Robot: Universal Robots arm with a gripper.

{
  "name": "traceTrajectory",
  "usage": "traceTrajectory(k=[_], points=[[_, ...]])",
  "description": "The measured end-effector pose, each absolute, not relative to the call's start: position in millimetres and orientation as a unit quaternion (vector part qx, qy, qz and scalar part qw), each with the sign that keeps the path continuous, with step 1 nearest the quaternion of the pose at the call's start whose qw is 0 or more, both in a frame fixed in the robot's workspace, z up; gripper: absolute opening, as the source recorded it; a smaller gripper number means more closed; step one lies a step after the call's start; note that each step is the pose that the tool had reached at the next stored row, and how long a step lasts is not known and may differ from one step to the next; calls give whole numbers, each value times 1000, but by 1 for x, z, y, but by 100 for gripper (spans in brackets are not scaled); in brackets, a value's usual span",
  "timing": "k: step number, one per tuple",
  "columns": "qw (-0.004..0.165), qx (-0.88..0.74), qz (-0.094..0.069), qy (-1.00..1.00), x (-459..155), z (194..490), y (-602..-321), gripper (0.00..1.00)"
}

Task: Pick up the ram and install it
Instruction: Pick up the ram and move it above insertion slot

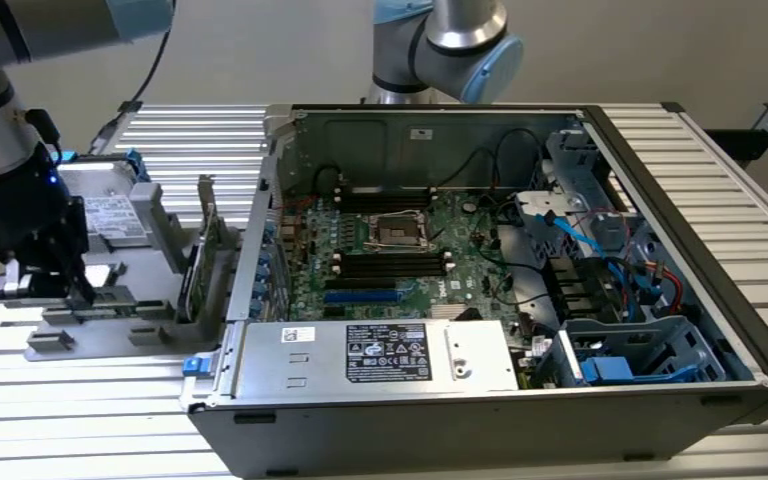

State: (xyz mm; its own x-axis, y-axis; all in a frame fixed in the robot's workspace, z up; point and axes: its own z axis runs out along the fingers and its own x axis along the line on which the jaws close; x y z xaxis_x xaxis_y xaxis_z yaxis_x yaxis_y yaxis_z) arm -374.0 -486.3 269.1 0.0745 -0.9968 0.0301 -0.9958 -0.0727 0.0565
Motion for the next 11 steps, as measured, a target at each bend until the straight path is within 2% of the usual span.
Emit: traceTrajectory(k=[11], points=[[30,732,-9,-680,-354,305,-486,14]])
